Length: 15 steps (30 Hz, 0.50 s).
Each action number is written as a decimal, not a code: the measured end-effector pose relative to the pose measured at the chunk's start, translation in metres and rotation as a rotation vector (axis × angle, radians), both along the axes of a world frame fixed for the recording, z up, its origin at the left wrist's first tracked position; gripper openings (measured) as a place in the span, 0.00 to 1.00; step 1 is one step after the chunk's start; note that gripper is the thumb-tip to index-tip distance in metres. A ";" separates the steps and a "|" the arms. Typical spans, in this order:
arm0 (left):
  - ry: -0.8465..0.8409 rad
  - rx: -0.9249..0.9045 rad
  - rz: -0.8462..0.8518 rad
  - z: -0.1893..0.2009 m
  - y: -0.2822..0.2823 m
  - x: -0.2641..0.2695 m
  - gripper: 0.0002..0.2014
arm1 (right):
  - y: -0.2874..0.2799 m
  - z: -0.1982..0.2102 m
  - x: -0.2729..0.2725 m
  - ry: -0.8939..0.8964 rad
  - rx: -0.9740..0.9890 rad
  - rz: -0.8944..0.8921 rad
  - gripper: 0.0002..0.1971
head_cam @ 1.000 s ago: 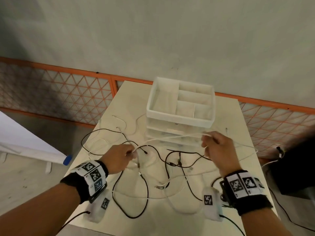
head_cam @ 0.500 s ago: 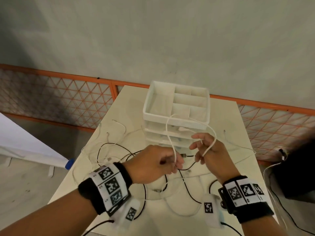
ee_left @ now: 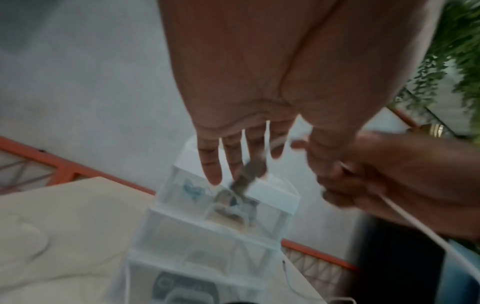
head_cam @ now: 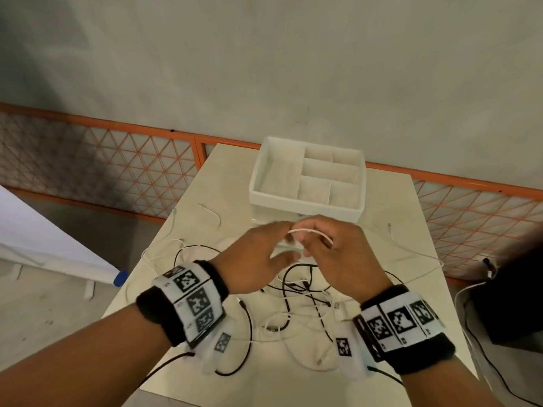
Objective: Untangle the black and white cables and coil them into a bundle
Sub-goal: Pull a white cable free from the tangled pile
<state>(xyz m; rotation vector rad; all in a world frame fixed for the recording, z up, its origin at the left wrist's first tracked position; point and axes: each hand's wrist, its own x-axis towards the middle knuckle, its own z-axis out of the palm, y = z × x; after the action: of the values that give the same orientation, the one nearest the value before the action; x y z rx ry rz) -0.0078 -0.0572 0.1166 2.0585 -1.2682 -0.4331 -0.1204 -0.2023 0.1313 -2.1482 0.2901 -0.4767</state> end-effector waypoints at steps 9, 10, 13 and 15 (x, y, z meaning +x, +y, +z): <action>0.424 -0.350 0.592 0.020 0.046 0.092 0.15 | -0.041 -0.079 -0.019 0.548 -0.138 -0.447 0.17; 0.448 -0.358 0.653 0.014 0.056 0.105 0.15 | -0.043 -0.095 -0.023 0.660 -0.098 -0.471 0.14; 0.502 -0.283 0.819 -0.012 0.079 0.134 0.13 | -0.039 -0.115 -0.021 0.784 0.017 -0.485 0.15; 0.481 -0.122 0.869 -0.034 0.089 0.144 0.14 | -0.032 -0.102 -0.006 0.702 0.028 -0.453 0.19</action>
<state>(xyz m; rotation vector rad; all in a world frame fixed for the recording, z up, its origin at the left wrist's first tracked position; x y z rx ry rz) 0.1361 0.0318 0.0824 2.0053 -0.0727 -0.3815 -0.1260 -0.2347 0.0295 -2.1540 1.1783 0.0608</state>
